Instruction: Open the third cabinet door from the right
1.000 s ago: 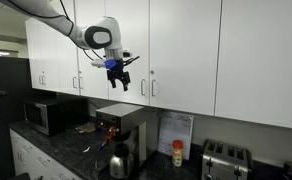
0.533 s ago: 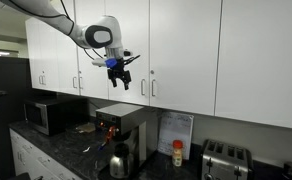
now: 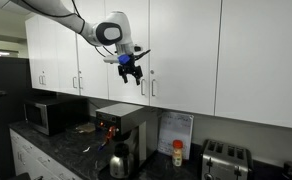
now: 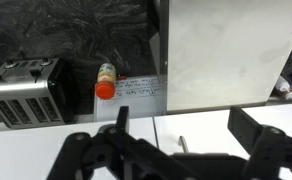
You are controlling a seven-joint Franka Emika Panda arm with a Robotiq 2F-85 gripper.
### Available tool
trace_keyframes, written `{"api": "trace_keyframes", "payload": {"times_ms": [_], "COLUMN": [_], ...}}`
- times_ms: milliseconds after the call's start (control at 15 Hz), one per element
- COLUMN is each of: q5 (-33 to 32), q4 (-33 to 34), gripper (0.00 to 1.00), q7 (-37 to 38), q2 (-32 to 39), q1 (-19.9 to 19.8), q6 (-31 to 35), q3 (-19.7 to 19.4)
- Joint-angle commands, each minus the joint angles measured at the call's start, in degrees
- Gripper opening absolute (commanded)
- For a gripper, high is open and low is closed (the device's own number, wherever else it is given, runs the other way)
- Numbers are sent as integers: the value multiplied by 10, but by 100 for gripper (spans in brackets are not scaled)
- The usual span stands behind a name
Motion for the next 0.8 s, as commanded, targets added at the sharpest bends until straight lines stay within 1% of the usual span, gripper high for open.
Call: {"api": "trace_keyframes", "payload": {"times_ms": [0,267,467,733], "q5": [35,58,47,40], "q4": [60,103,121,129], "gripper": [100,100,100,100], "q7": [-46,-68,-59,-52], "q2": [54,93,115,134], "q1": [-16,-27,-32,-33], "q6": [12,27,45,81], "q3": [0,7,13,19]}}
